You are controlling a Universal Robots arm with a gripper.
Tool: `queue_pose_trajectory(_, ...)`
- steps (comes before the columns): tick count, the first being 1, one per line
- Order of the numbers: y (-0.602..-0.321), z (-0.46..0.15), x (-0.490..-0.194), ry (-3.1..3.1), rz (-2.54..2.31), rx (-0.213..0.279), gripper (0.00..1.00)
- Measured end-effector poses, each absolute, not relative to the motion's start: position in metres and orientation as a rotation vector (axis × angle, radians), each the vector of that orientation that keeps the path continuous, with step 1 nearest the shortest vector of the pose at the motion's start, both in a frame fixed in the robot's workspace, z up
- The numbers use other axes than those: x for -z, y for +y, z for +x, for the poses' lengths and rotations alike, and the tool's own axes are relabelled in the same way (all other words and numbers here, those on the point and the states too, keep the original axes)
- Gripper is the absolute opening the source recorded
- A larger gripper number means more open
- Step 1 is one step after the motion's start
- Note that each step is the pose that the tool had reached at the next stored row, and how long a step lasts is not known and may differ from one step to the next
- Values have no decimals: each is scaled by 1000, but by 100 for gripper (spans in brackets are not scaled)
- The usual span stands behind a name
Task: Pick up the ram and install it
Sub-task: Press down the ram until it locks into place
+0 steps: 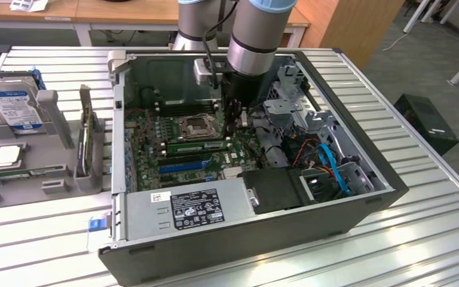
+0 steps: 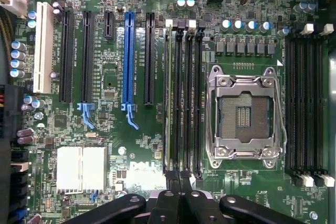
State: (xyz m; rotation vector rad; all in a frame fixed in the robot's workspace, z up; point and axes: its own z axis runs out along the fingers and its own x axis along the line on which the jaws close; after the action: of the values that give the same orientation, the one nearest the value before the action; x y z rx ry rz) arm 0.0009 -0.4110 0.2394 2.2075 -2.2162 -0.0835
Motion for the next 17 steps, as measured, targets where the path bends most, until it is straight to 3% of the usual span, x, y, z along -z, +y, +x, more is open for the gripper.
queue_pose_trajectory(17, -411, -41, -239, -2216, 2208, 83, 11)
